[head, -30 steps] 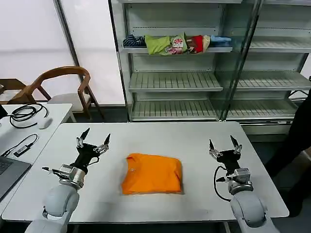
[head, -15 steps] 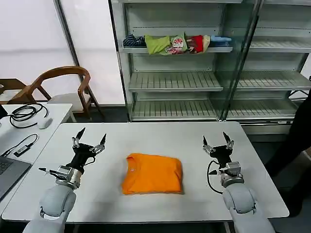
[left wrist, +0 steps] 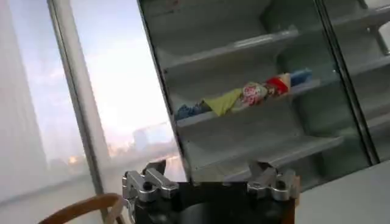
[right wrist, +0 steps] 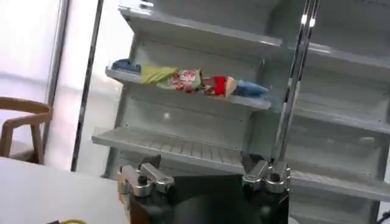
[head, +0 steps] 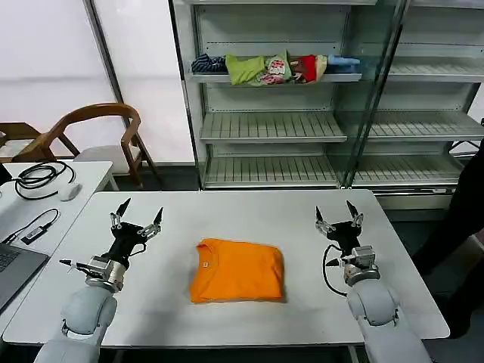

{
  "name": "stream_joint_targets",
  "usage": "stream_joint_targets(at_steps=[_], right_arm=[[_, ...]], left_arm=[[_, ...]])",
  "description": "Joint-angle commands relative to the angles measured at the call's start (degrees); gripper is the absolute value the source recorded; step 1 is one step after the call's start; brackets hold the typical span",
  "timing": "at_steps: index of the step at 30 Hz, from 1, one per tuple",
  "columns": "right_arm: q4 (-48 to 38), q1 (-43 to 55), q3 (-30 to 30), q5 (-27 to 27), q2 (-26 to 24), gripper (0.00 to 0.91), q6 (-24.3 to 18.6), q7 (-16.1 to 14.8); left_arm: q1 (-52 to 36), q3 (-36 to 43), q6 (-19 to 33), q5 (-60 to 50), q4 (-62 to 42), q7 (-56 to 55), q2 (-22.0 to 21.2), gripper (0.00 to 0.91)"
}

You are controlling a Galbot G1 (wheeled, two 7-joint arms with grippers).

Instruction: Fold and organize the clothes.

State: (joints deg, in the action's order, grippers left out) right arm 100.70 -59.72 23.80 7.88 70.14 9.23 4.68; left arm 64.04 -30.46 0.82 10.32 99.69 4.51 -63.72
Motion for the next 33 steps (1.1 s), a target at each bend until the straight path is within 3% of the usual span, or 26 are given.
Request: stream_joint_targets(at_steps=[1,33], right_arm=[[-0.2,0.78,0.13,0.79,0.16,0.907,-0.3,0.65],[1.04,0.6,0.51,-2.73,0.35,0.907,-0.26,1.47]], left_arm=[[0.1,0.0,-0.06,-0.25,-0.1,0.0,0.2,0.907],[0.24,0.13,0.39,0.12,0.97,0.61,0.12,0.907]])
